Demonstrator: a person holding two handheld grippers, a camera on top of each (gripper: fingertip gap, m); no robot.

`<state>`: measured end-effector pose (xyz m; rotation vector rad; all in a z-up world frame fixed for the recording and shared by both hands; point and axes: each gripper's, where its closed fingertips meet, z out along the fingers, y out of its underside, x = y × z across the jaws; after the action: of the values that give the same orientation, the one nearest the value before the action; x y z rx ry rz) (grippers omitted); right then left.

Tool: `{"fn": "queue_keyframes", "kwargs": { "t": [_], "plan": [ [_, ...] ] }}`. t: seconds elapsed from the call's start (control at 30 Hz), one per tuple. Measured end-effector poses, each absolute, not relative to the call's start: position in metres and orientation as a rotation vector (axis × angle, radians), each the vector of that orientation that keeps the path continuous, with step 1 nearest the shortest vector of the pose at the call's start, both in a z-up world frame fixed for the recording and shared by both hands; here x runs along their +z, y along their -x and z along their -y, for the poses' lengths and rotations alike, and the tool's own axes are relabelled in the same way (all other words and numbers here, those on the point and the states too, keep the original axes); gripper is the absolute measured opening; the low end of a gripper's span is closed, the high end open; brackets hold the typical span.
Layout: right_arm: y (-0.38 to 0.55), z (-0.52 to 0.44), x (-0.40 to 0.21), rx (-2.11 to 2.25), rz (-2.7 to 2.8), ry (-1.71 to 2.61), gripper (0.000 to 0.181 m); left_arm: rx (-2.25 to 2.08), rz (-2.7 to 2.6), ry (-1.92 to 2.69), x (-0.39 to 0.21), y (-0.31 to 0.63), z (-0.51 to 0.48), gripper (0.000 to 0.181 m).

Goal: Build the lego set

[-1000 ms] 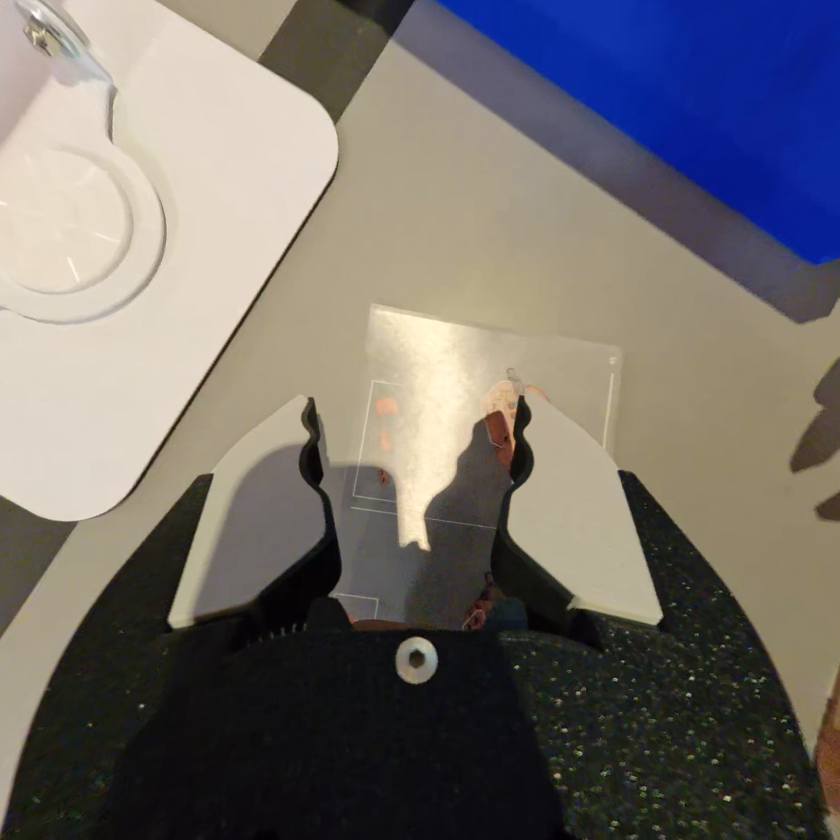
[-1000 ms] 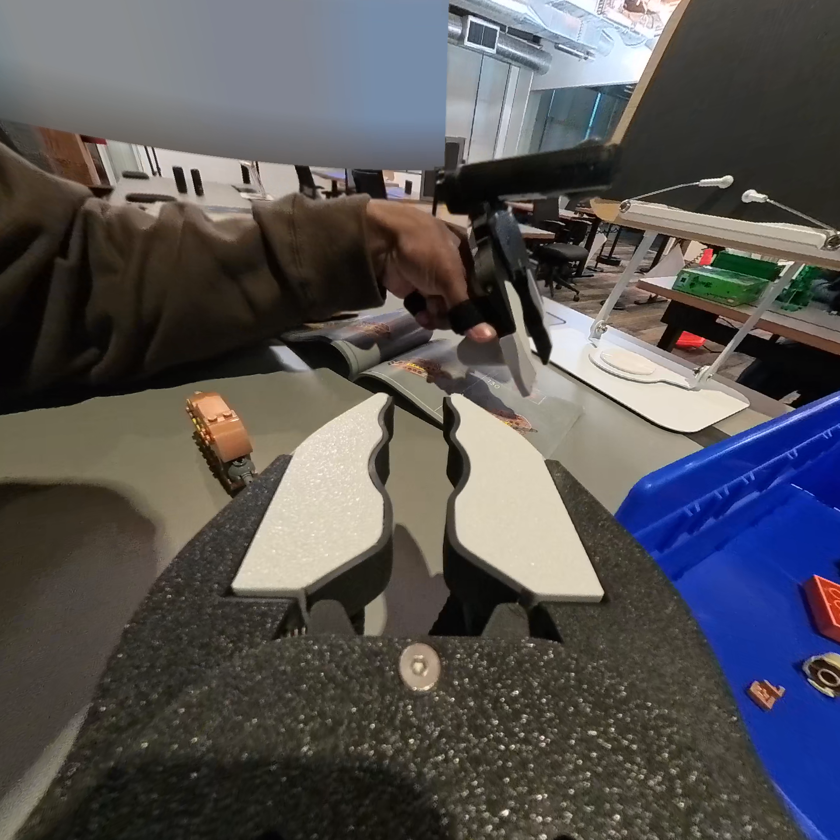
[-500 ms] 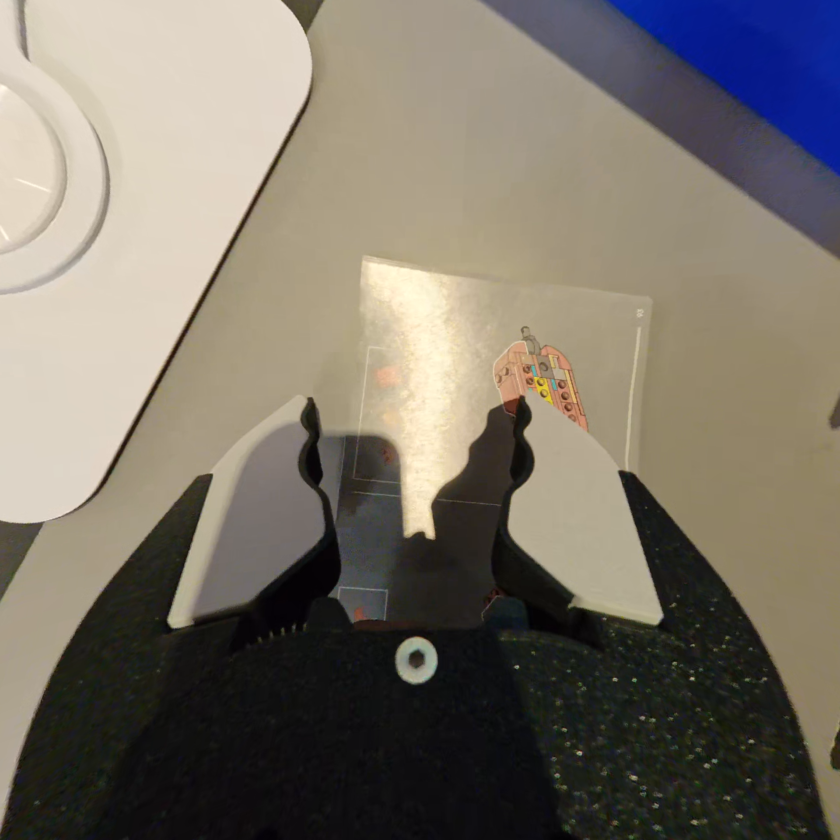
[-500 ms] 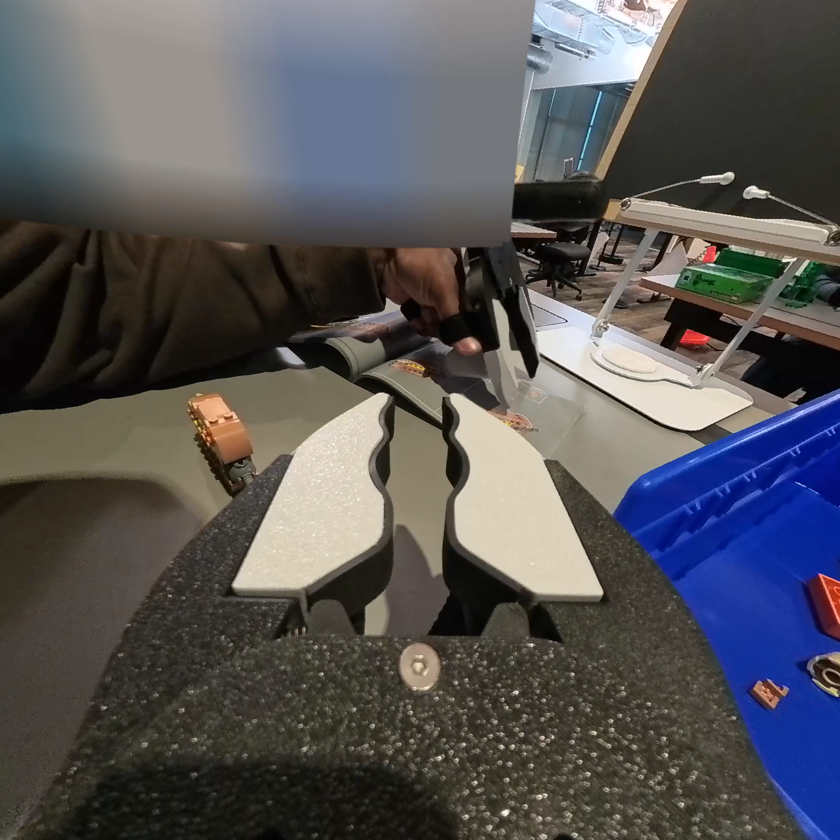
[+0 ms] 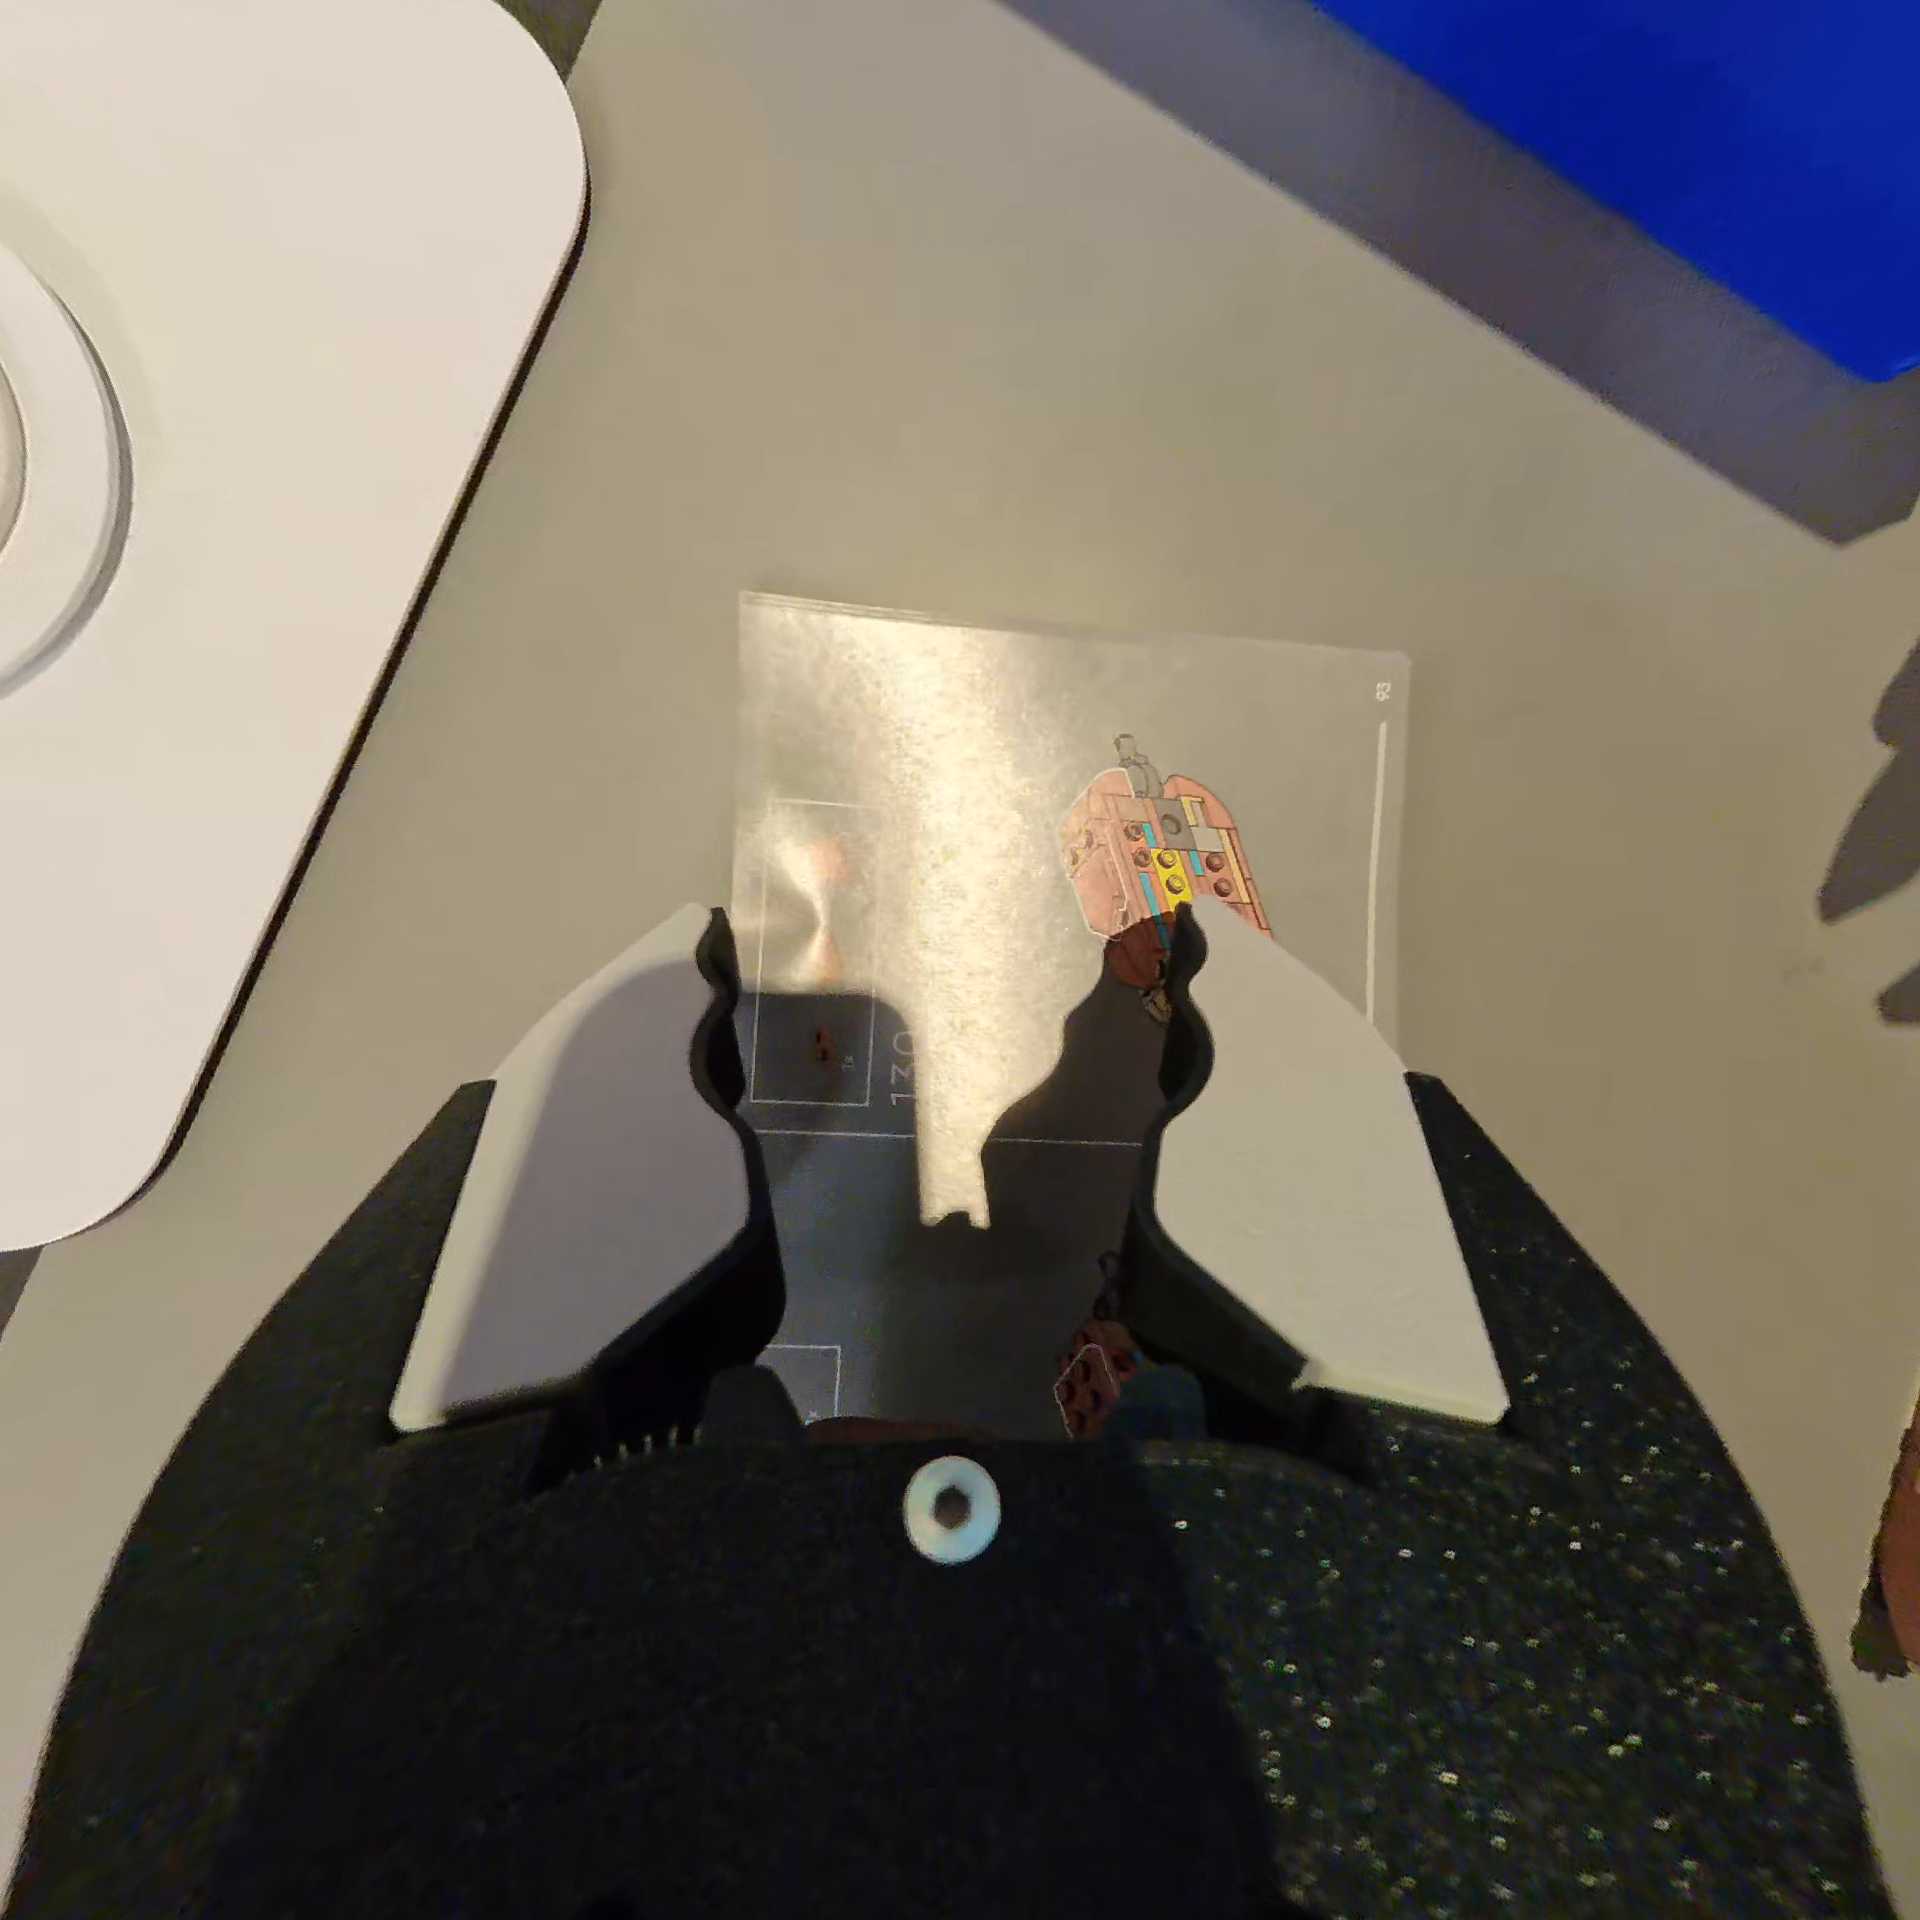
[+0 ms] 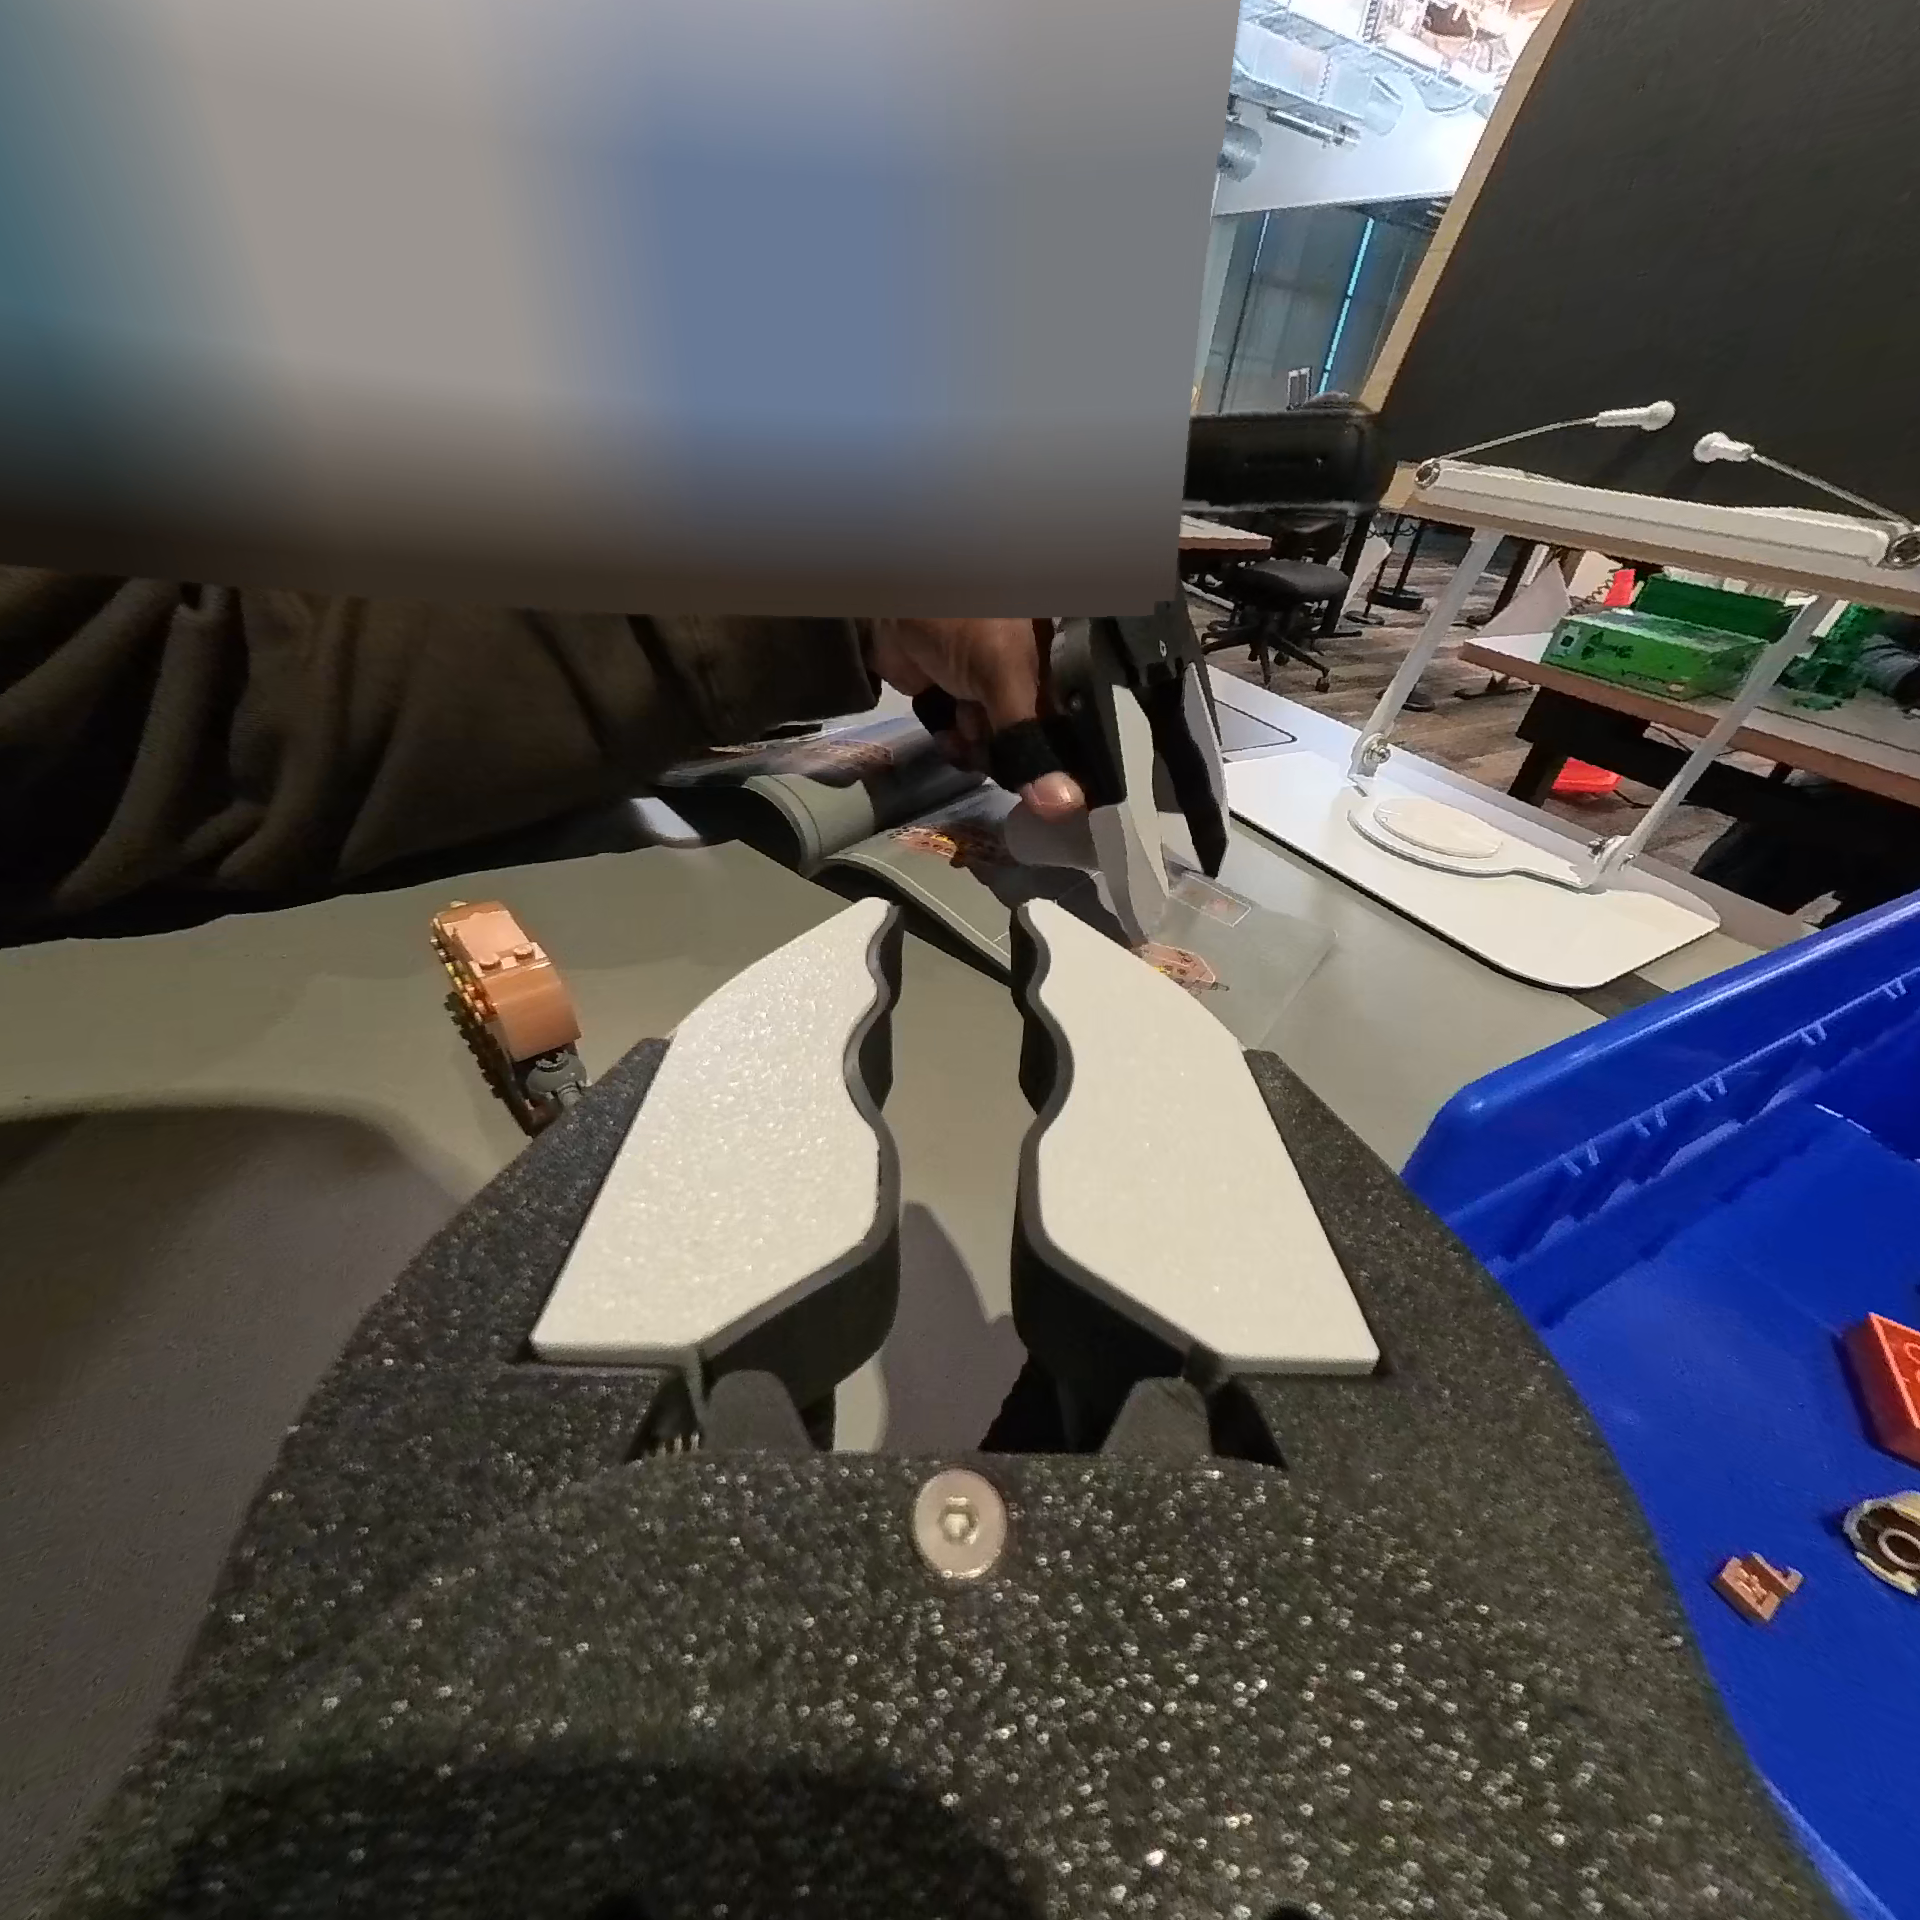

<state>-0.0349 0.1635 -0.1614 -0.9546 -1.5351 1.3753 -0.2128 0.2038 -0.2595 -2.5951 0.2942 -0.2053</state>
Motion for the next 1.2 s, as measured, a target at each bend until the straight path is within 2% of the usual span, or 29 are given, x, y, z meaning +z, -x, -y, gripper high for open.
{"fn": "queue_keyframes", "kwargs": {
  "t": [0.4,0.67,1.2],
  "plan": [
    [0.035,-0.164,-0.162,1.376,1.535,0.959,0.020,-0.215,-0.311,2.582,-0.253,0.212,-0.201,0.078],
    [0.040,-0.165,-0.164,1.352,1.535,0.982,0.020,-0.236,-0.316,2.555,-0.248,0.214,-0.200,0.070],
    [0.078,-0.171,-0.162,1.111,1.436,1.158,0.025,-0.270,-0.359,2.538,-0.248,0.212,-0.199,0.063]
  ]
}}
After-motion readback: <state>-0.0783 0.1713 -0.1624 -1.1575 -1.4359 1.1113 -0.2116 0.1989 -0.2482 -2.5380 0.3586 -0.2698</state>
